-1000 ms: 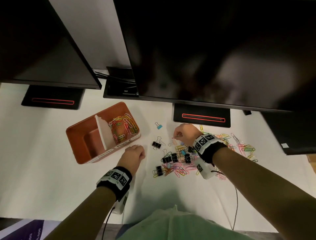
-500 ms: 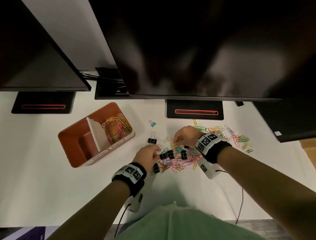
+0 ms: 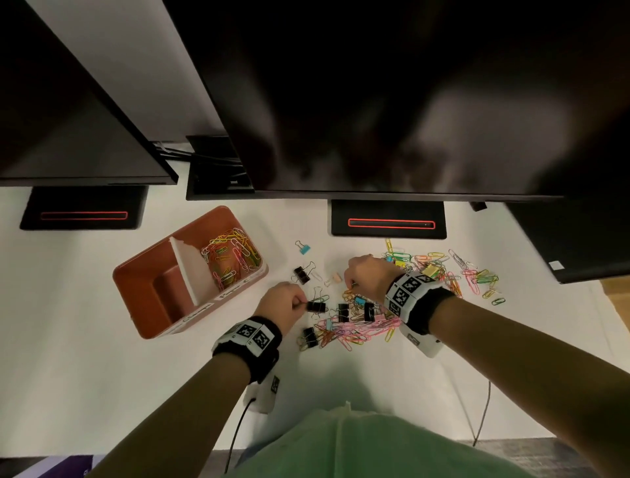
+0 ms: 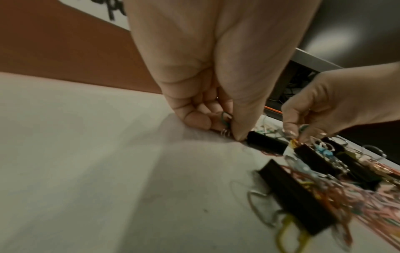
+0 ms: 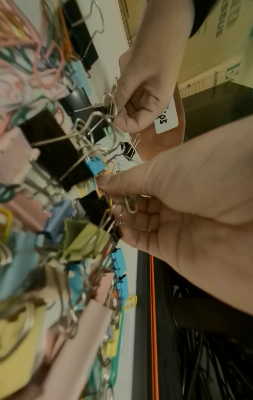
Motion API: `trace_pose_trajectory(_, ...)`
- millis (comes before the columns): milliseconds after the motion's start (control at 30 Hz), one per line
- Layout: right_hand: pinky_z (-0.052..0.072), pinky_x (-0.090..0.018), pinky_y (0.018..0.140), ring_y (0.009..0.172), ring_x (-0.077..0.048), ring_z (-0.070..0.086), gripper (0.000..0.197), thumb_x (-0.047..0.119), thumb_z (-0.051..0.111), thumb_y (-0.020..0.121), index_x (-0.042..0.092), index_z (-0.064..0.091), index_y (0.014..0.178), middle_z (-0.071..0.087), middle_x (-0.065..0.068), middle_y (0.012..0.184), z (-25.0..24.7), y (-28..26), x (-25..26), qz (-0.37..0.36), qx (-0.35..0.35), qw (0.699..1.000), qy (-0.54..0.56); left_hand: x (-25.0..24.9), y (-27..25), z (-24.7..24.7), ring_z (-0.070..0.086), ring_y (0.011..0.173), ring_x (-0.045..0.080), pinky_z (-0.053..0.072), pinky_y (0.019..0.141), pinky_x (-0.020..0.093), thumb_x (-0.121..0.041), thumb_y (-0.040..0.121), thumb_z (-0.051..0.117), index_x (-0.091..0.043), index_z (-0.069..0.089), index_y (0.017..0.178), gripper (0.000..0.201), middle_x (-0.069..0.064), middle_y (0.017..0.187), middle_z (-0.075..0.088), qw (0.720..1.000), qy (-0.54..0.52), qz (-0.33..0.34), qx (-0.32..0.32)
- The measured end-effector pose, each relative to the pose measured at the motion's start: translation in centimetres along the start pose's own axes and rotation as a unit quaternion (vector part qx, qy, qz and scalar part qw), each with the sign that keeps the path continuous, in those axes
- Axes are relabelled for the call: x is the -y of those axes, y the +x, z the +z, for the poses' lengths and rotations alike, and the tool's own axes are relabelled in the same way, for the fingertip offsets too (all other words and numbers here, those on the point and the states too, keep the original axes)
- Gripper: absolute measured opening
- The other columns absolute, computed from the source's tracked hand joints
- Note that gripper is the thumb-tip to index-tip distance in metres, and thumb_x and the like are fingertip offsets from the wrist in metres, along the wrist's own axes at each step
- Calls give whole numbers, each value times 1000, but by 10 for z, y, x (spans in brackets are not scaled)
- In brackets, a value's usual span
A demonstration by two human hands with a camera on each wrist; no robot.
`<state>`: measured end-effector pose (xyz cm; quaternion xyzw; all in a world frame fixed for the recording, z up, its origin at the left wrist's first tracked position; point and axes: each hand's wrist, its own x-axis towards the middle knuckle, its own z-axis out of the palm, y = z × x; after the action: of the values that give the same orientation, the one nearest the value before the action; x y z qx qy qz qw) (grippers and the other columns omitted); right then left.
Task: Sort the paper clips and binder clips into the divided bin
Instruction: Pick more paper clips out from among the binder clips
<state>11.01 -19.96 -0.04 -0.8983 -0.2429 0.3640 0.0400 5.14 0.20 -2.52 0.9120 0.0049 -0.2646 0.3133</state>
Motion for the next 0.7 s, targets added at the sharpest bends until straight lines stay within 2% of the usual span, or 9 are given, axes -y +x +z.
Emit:
trace_pose_trajectory(100, 49, -33, 81, 97, -28, 58, 23, 11, 43, 94, 11, 64, 103, 57, -9, 111, 2, 0, 0, -7, -6, 1000, -5, 11, -4, -7, 54, 78, 16, 48, 77, 27, -8, 81, 62, -11, 65, 88, 8, 1, 86, 54, 1000, -2, -10, 0)
trace_pose_trajectory(200, 48, -34, 82, 99, -26, 59, 22, 15, 46, 93, 14, 64, 104, 62, -6, 111, -3, -2, 0, -8, -7, 1000, 14, 21, -10, -9, 53, 75, 16, 47, 74, 26, -8, 80, 63, -10, 65, 86, 7, 2, 84, 55, 1000, -4, -1, -7)
trace_pose_trajectory(333, 49, -33, 82, 98, -24, 59, 17, 20, 51, 92, 18, 64, 102, 65, -4, 107, -17, 2, 7, -8, -60, 997, 55, 31, -18, -11, 51, 69, 17, 44, 68, 27, -8, 80, 65, -10, 64, 80, 2, 0, 75, 52, 998, -23, 24, -46)
trace_pose_trajectory(467, 47, -30, 81, 99, -24, 59, 14, 16, 53, 90, 17, 63, 100, 66, -4, 105, -21, 16, 25, 4, -79, 992, 93, 40, -24, -16, 55, 69, 23, 48, 67, 33, -9, 81, 63, -8, 63, 79, 2, 9, 75, 59, 996, -41, 6, -75)
trace_pose_trajectory(600, 45, -32, 92, 110, -25, 56, 26, 17, 56, 90, 14, 59, 116, 62, -7, 119, -17, 30, 40, 35, -59, 991, 111, 48, -34, -22, 53, 66, 18, 46, 67, 30, -9, 82, 61, -9, 62, 80, 2, 4, 73, 58, 994, -57, -25, -86)
trace_pose_trajectory(700, 45, -32, 95, 113, -27, 55, 34, 18, 56, 91, 10, 55, 124, 60, -11, 124, -18, 37, 50, 53, -46, 989, 127, 50, -41, -25, 49, 62, 12, 43, 64, 23, -8, 82, 61, -8, 63, 81, 2, 2, 72, 56, 993, -61, -11, -100)
